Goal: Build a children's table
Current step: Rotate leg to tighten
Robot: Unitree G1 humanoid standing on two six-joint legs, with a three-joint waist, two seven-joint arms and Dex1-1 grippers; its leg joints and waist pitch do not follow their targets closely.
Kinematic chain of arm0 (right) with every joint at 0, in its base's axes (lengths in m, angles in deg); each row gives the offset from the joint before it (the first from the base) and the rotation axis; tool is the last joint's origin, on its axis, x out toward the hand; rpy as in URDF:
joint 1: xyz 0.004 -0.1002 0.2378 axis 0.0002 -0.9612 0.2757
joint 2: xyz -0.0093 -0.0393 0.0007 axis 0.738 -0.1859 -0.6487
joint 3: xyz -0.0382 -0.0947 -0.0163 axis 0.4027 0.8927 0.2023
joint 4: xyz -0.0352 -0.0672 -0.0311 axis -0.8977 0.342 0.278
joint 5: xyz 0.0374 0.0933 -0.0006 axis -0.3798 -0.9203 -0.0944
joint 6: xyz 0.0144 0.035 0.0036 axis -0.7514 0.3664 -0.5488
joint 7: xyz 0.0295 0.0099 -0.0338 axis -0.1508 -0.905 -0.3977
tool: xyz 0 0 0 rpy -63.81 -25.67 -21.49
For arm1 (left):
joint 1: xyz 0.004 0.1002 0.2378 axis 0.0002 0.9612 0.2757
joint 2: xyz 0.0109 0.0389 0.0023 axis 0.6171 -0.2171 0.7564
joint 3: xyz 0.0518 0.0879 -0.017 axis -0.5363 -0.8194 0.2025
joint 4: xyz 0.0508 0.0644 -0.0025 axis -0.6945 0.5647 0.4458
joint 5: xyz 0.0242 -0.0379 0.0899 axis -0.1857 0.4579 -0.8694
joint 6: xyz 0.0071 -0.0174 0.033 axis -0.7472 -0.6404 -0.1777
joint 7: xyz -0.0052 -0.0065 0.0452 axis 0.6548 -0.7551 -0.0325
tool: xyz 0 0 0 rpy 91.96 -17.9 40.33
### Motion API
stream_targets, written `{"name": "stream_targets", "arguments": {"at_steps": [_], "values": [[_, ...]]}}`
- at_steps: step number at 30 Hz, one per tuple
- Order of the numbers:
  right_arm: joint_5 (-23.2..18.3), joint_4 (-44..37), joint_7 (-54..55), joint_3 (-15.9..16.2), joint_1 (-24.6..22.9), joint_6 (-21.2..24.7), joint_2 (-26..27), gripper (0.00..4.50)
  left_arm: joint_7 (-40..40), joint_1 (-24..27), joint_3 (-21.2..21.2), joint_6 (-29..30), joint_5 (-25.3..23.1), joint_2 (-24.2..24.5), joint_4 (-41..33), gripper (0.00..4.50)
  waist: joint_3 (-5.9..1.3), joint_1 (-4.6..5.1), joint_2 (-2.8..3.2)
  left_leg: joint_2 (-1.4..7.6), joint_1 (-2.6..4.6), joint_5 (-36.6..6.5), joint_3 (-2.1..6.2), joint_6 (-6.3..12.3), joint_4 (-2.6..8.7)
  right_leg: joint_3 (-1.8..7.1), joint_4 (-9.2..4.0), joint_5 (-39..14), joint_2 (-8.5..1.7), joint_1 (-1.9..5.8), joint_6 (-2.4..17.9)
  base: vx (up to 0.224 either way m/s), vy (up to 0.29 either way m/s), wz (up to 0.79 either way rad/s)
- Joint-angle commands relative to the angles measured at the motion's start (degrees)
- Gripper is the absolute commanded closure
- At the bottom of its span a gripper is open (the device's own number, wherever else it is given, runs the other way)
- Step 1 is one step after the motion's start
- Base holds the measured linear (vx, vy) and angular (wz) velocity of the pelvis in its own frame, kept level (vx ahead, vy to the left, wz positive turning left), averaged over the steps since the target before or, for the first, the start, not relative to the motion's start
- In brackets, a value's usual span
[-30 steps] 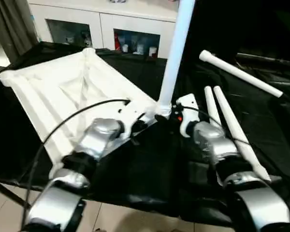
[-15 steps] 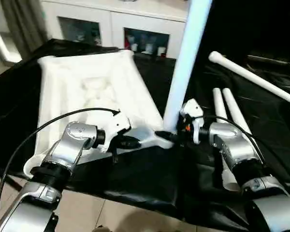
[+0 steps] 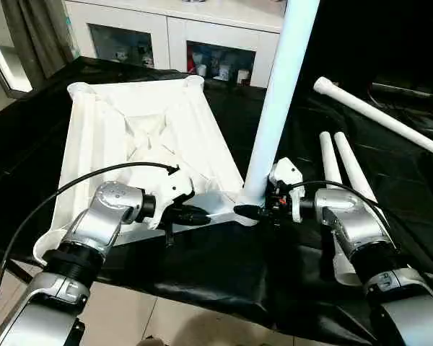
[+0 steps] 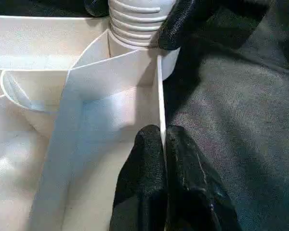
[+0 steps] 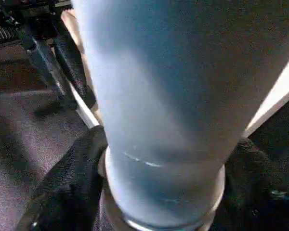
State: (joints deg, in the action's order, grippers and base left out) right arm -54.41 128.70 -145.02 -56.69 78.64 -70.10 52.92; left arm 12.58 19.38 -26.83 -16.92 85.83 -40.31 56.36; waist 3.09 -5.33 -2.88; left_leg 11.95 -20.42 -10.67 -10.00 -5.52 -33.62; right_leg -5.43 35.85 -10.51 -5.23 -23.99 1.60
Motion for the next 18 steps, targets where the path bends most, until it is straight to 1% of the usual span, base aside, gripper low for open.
{"name": "stream_targets", "arguments": {"at_steps": [1,3,5,6,7,8,9,10,11,12,13,14,15,16,17,18], "values": [[-0.7,-0.3,-0.9,-0.3,-0.2,-0.5,0.1,1.57,-1.1,-0.2,1.0,-2.0,3.6,-1.2,-2.2,4.5,-3.76,0.01,-0.32,1.33,-0.2,-7.5,-0.13,3.96,3.58,3.21,-4.16,-10.7,-3.23,3.83,11.2,0.0,0.0,0.0],[-1.0,0.4,1.2,-1.2,-0.8,-0.3,0.7,1.68,-0.6,0.0,1.4,-1.9,3.6,-1.4,-1.9,4.5,-3.75,0.02,-0.3,1.32,-0.17,-7.6,-0.14,3.85,3.57,3.23,-4.18,-10.8,-3.21,3.81,11.2,0.0,0.0,0.0],[-1.4,2.1,4.8,-2.7,-0.7,0.9,1.7,1.71,0.9,-0.2,1.8,-1.8,3.4,-2.0,-1.3,4.5,-3.75,0.07,-0.28,1.32,-0.21,-7.8,-0.1,3.62,3.62,3.24,-4.21,-11.3,-3.3,3.84,11.1,0.0,0.0,0.0],[-1.4,2.1,4.8,-2.7,-0.7,0.9,1.7,1.72,0.9,-0.2,1.8,-1.8,3.4,-2.0,-1.3,4.5,-3.75,0.17,-0.23,1.32,-0.21,-8.1,-0.04,3.35,3.67,3.21,-4.25,-11.9,-3.3,3.83,11.0,0.0,0.0,0.0],[-0.7,6.0,14.1,-4.7,-0.3,0.9,3.5,1.72,6.3,-1.0,2.3,-1.3,1.6,-3.6,0.8,4.5,-3.7,0.32,-0.23,1.34,-0.08,-8.1,-0.09,2.86,3.73,3.26,-4.31,-12.2,-3.22,3.6,11.0,0.0,0.0,0.0],[-0.4,7.2,17.0,-5.2,-0.2,0.8,4.1,1.72,8.2,-1.3,2.6,-1.3,1.1,-4.2,1.6,4.5,-3.54,0.45,-0.21,1.32,-0.07,-8.5,-0.06,2.47,3.85,3.26,-4.51,-13.1,-3.25,3.56,10.8,0.0,0.0,0.0],[-0.5,8.9,22.3,-6.5,0.1,1.3,5.3,1.73,11.6,-1.8,2.8,-0.9,0.2,-5.4,2.8,4.5,-3.63,0.42,-0.08,1.17,-0.05,-9.1,0.04,1.65,3.83,3.17,-4.67,-15.4,-3.37,3.82,9.9,0.0,0.0,0.0],[-0.7,10.5,27.8,-7.8,0.5,1.9,6.7,1.73,15.0,-2.3,3.1,-0.4,-0.7,-6.7,4.0,4.5,-3.51,0.53,-0.1,1.18,0.11,-9.1,-0.05,1.06,3.89,3.31,-4.83,-16.1,-3.33,3.52,9.5,0.0,0.0,0.0],[-0.7,10.5,27.8,-7.8,0.5,1.9,6.7,1.73,15.0,-2.3,3.1,-0.4,-0.7,-6.7,4.0,4.5,-3.46,0.58,-0.13,1.13,0.24,-9.8,-0.07,0.92,3.9,3.29,-5.03,-17.3,-3.34,3.42,9.3,0.0,0.0,0.0],[-0.9,12.1,33.7,-9.0,0.9,2.6,8.2,1.73,19.7,-3.2,3.5,1.1,-1.5,-8.7,5.5,4.5,-3.49,0.65,-0.14,1.08,0.16,-10.5,-0.03,0.62,3.92,3.21,-5.05,-18.9,-3.3,3.53,8.7,0.0,0.0,0.0],[-1.0,14.5,42.8,-10.2,2.0,4.1,11.7,1.73,30.4,-5.2,4.7,4.4,-3.2,-13.2,9.0,4.5,-3.44,0.67,-0.08,1.1,0.5,-10.9,-0.07,0.03,3.97,3.3,-5.24,-19.5,-3.17,3.21,8.2,0.0,0.0,0.0],[-0.8,14.9,44.5,-10.3,2.3,4.4,12.7,1.73,32.1,-5.5,4.8,4.6,-3.3,-14.2,9.7,4.5,-3.38,0.7,-0.02,1.04,0.56,-11.1,-0.03,-0.13,4.0,3.28,-5.36,-20.0,-3.15,3.17,8.1,0.0,0.0,0.0],[-0.8,14.9,44.5,-10.3,2.3,4.4,12.7,1.73,32.1,-5.5,4.8,4.6,-3.3,-14.2,9.7,4.5,-3.54,0.43,-0.09,1.0,0.83,-11.5,-0.1,0.02,3.9,3.27,-5.5,-20.3,-3.23,3.14,7.9,0.0,0.0,0.0],[-0.6,15.2,45.6,-10.3,2.6,4.2,13.5,1.73,33.2,-5.7,4.7,4.9,-3.4,-15.0,10.0,4.5,-3.65,0.33,-0.24,1.0,0.79,-11.3,-0.16,0.44,3.83,3.29,-5.42,-19.4,-3.28,3.19,8.1,0.0,0.0,0.0],[0.1,15.3,45.8,-9.6,3.2,3.3,14.9,1.73,34.5,-6.1,4.1,5.1,-3.9,-16.5,10.2,4.5,-3.62,0.2,-0.17,1.01,0.58,-11.1,-0.18,1.11,3.84,3.32,-5.26,-17.6,-3.2,3.23,8.2,0.0,0.0,0.0],[0.2,15.3,45.5,-9.5,3.4,3.0,15.2,1.73,34.7,-6.1,3.9,5.2,-4.0,-16.8,10.2,4.5,-3.47,0.29,-0.13,0.97,0.38,-11.5,-0.15,1.6,3.94,3.21,-5.39,-17.9,-3.19,3.25,8.2,0.0,0.0,0.0]]}}
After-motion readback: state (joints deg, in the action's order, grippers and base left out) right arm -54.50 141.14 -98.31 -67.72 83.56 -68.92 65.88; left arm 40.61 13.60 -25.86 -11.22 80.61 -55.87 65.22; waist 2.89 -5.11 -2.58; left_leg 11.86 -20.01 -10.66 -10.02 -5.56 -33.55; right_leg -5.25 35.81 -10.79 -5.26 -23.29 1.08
